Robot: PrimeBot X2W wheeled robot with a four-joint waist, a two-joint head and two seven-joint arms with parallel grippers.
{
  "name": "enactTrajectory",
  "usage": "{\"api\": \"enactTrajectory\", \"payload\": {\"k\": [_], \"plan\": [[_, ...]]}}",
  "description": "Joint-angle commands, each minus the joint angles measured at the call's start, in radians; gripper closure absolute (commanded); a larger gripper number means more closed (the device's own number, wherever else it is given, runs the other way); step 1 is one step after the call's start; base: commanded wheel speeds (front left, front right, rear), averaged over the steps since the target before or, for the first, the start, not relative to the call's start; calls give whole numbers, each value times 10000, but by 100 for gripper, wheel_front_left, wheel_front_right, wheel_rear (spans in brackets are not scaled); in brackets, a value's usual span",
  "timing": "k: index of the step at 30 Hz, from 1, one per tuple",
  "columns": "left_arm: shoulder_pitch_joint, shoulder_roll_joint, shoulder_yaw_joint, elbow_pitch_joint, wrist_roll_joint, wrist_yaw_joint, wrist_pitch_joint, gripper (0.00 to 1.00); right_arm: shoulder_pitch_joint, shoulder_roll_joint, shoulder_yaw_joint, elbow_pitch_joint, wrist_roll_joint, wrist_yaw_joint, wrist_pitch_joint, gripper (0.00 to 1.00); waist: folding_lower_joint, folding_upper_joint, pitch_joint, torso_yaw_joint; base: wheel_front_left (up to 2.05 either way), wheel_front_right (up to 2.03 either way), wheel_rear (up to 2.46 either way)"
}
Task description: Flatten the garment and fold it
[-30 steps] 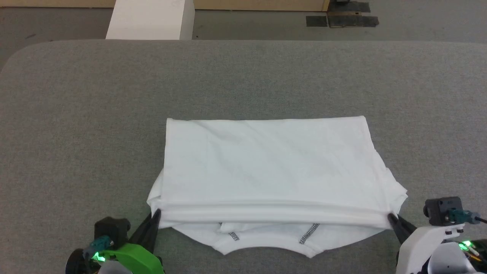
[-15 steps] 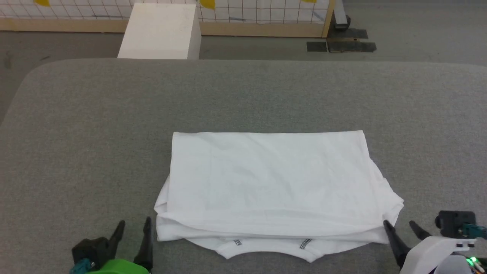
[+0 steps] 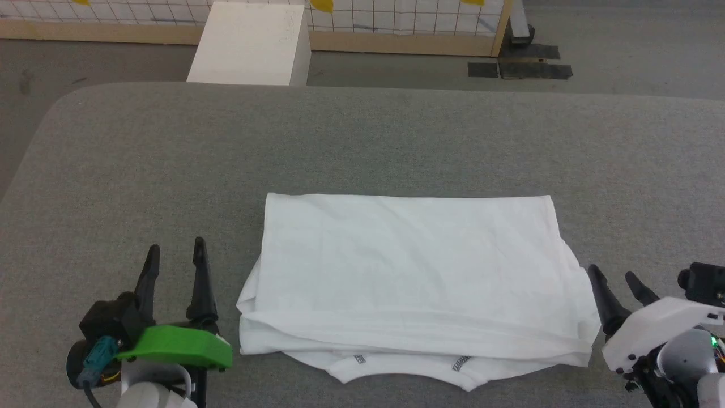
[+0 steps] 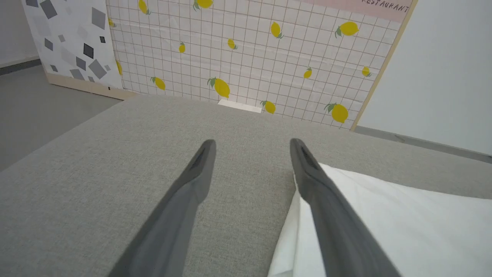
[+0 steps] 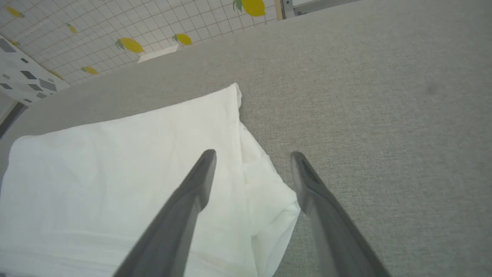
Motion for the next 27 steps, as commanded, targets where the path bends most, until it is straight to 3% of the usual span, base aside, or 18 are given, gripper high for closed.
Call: {"api": "enactTrajectory", "payload": {"k": [1,7,17,18,19,21,27], "plan": [[-279,-137,112,77,246,-97,-46,0,-376,34,-39,359,-16,-13,48,0,1,0,140,-6,0,0,0],[-862,-696,655,463,998,-585,-48,0,-1952,46,30,2723,-352,-13,888,0,1,0,461,-38,0,0,0],[-881,-1089,1148,708,1438,-1043,-48,0,-2737,48,715,4381,-599,-13,2557,0,1,0,647,133,0,0,0],[-871,-1120,1180,737,1466,-1078,-48,0,-2725,48,823,4459,-538,-13,2809,13,1,0,642,149,0,0,0],[-867,-1142,1202,759,1491,-1103,-48,0,-2708,48,875,4494,-505,-13,2977,56,1,0,639,158,0,0,0],[-869,-1188,1256,795,1532,-1149,-49,0,-2669,48,970,4426,-419,-13,3130,100,1,0,631,169,0,0,0],[-821,-1291,1344,820,1603,-1257,-49,0,-2504,48,696,3907,-438,-13,2612,100,1,0,582,114,0,0,0]]}}
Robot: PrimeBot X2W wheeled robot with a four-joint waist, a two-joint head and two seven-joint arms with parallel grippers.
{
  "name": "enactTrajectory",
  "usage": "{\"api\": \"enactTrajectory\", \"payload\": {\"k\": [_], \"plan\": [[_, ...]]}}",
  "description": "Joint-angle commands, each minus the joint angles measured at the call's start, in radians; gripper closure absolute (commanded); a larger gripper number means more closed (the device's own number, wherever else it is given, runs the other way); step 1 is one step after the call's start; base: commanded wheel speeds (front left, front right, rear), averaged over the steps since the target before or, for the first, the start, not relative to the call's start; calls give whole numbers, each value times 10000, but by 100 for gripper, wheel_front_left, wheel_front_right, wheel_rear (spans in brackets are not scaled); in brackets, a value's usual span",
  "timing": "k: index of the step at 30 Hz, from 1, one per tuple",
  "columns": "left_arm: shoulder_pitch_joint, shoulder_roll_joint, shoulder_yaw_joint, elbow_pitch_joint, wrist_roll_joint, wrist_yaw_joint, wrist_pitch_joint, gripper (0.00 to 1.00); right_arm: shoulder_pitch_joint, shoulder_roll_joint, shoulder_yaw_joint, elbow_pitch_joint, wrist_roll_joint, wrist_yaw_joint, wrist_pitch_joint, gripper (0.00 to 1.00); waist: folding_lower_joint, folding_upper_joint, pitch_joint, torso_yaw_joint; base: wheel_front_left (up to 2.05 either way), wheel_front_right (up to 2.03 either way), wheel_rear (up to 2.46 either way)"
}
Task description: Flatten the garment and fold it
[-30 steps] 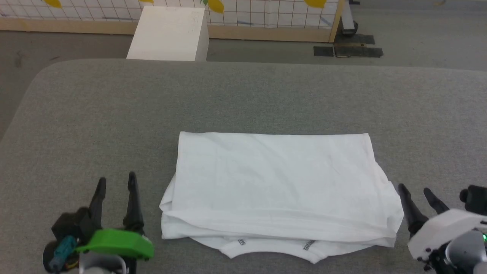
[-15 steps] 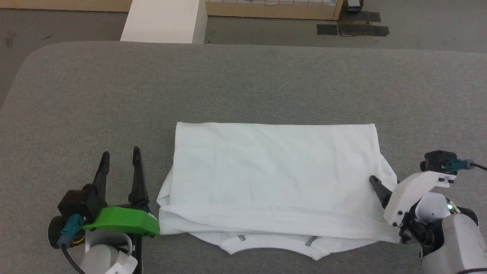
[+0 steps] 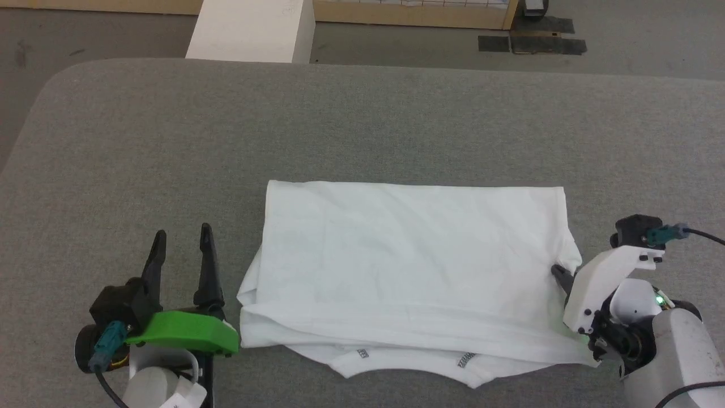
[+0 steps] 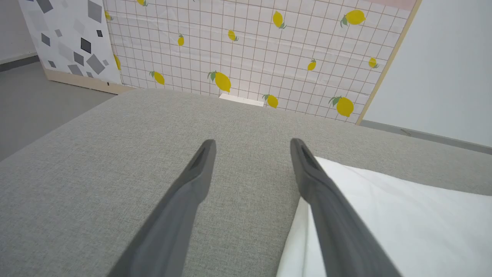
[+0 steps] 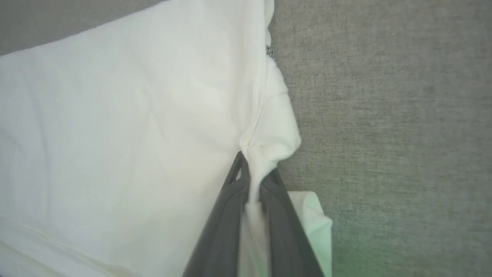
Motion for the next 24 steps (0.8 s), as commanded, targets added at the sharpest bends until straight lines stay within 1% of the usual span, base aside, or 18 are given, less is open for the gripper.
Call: {"api": "enactTrajectory", "payload": {"k": [1,4,8,11,15,16,19,21,24], "plan": [[-53,-67,32,9,56,-37,-47,0,398,79,-100,16,-159,-11,-106,100,1,0,-32,-38,0,0,0],[-43,-94,70,20,74,-59,-47,0,514,-43,-600,-329,-460,-11,-473,100,1,0,-60,-99,0,0,0],[-19,-117,106,26,106,-95,-47,0,675,-269,-1517,-743,-1050,-11,-848,100,1,0,-88,-174,0,0,0],[-6,-129,113,23,129,-114,-47,0,779,-483,-2336,-1045,-1755,-11,-1102,100,1,0,-101,-220,0,0,0],[-1,-140,83,16,149,-133,-47,0,837,-652,-3010,-1333,-2459,-11,-1298,100,1,0,-96,-252,0,0,0],[20,-143,64,20,154,-139,-47,0,887,-614,-3063,-1562,-2616,-11,-1273,100,1,0,-116,-257,0,0,0],[41,-147,36,40,162,-141,-47,0,1024,-504,-2790,-2106,-2539,-11,-1121,100,1,0,-158,-241,0,0,0],[67,-149,0,65,179,-141,-47,0,1176,-421,-2425,-2699,-2326,-11,-906,100,1,0,-219,-213,0,0,0],[118,-151,-64,117,199,-141,-47,0,1517,-308,-1553,-3952,-1877,-11,-341,100,1,0,-348,-167,0,0,0]]}}
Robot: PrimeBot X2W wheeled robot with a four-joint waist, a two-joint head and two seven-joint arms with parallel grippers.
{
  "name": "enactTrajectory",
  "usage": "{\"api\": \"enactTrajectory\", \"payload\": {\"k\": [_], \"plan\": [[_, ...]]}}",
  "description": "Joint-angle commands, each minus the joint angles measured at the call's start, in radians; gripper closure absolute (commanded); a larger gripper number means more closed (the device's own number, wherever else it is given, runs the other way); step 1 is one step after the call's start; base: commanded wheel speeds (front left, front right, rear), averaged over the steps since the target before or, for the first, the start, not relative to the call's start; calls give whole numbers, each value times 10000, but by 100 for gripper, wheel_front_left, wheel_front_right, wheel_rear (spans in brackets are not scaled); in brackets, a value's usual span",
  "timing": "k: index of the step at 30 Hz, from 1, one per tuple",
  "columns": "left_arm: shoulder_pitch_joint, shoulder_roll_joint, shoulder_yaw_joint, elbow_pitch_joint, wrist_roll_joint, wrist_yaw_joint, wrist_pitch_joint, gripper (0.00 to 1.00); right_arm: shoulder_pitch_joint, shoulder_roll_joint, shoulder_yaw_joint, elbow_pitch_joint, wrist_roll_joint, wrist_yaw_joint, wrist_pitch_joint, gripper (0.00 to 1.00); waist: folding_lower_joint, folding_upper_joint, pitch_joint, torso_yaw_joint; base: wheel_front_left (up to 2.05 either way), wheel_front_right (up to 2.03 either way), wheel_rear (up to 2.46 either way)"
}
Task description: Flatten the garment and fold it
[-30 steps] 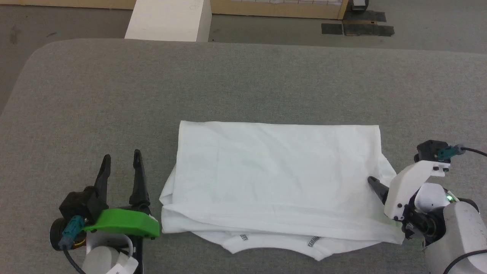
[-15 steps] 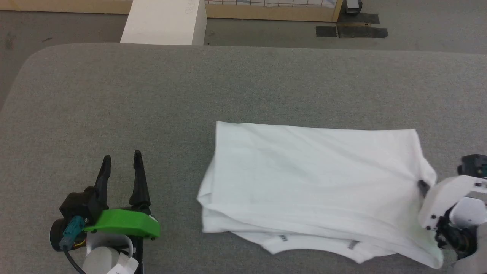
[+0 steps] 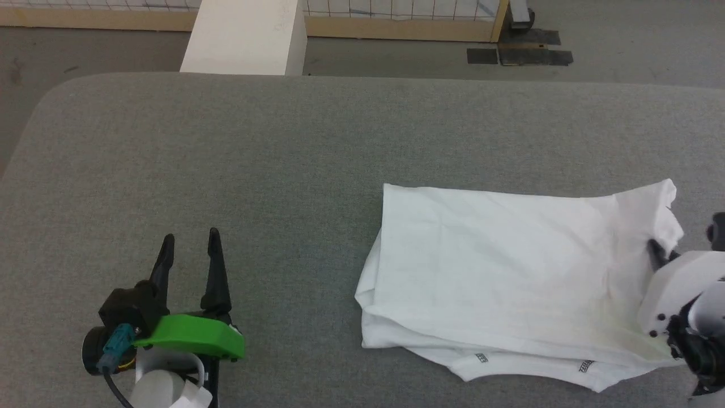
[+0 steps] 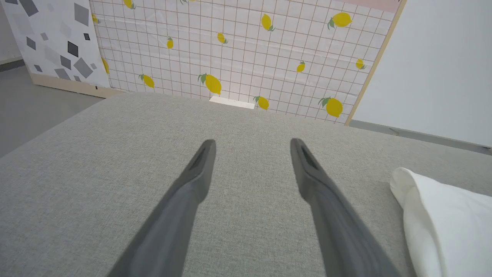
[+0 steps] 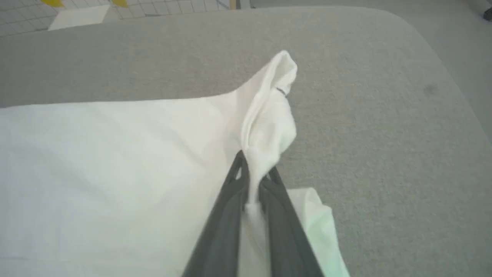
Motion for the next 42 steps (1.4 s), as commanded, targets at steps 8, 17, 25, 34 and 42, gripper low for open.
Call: {"api": "enactTrajectory", "payload": {"k": [8,17,25,34,42], "plan": [[59,-49,-137,18,79,-21,-47,0,210,-93,3362,-2858,756,-15,1722,100,0,0,-75,168,0,0,0],[-248,-50,-440,-78,-78,73,-47,0,-1475,-129,6472,-1215,1010,-15,1651,100,0,0,525,577,0,0,0],[-471,-50,-650,-103,-207,223,-47,0,-2688,209,7737,1551,1331,-15,814,100,0,0,919,934,0,0,0],[-438,-50,-687,-96,-188,304,-47,0,-3160,320,7995,2145,2173,-15,-307,0,0,0,814,810,0,0,0],[-286,-51,-534,-235,-35,239,-47,0,-2128,425,5487,-213,2299,-15,-3147,0,0,0,390,225,0,0,0]]}}
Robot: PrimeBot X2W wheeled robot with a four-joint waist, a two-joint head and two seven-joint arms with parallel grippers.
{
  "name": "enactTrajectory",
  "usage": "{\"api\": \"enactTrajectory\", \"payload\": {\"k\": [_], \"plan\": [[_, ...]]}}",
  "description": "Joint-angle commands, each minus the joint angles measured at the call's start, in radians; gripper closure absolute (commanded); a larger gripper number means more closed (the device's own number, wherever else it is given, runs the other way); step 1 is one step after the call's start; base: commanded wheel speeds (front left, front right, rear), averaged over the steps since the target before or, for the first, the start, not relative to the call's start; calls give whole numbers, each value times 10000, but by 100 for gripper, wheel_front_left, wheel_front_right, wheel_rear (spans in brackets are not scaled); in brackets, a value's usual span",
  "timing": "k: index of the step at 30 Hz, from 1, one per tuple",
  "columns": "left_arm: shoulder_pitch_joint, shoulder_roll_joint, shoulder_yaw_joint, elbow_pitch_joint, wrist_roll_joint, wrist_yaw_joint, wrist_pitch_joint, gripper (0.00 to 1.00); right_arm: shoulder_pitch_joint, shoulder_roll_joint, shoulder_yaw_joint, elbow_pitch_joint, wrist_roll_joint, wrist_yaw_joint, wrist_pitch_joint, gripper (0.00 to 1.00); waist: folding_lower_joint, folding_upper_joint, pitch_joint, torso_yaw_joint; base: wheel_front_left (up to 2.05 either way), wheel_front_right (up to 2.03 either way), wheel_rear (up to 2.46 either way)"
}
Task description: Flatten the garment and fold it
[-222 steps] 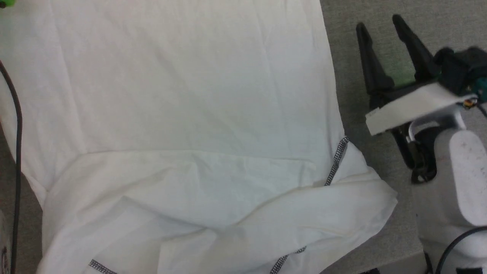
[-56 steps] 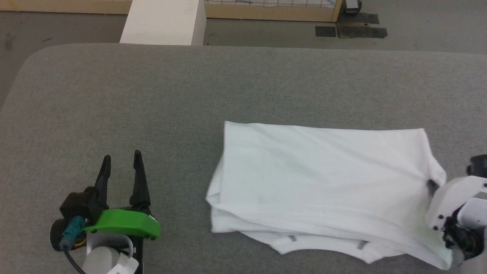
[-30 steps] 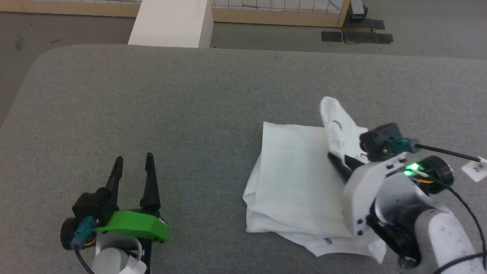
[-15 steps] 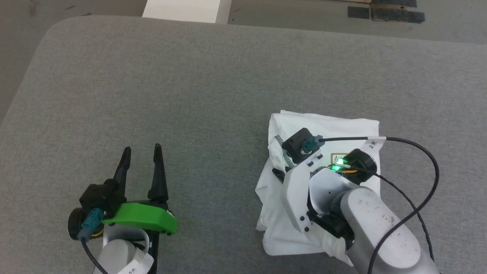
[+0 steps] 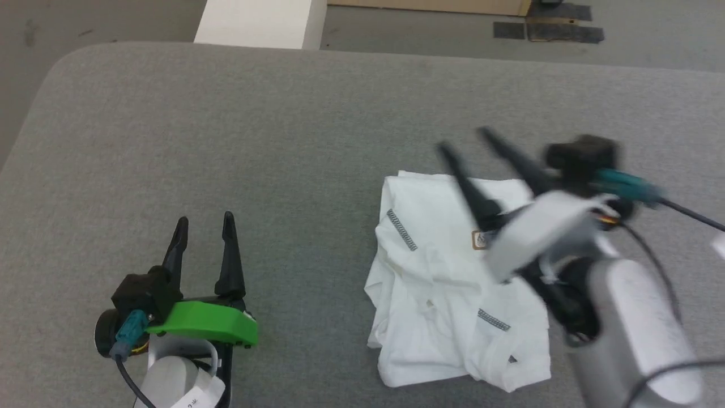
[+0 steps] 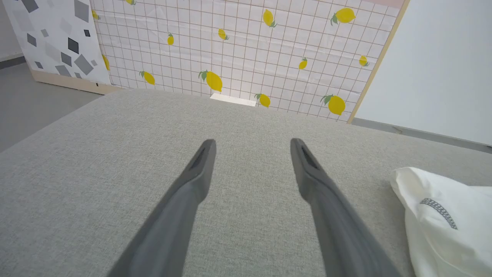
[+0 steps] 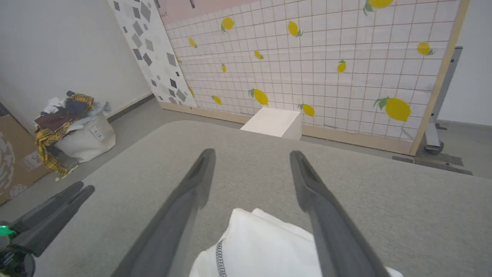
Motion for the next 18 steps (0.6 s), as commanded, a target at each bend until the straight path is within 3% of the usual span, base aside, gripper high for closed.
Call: {"api": "enactTrajectory", "payload": {"k": [1,8,12,18], "plan": [[32,-28,15,-49,63,-39,-47,0,438,-15,-504,-195,-124,-15,-319,0,-1,0,-231,-265,0,0,0],[55,-28,-40,-93,121,-126,-47,0,2056,7,-3072,-153,20,-15,-1201,0,-1,0,-392,-586,0,0,0],[34,-28,-26,-120,135,-164,-47,0,2467,8,-3404,615,478,-15,-1210,0,-1,0,-374,-651,0,0,0],[29,-28,-53,-141,145,-177,-47,0,2514,9,-2886,1585,1101,-15,-662,0,-1,0,-312,-610,0,0,0]]}}
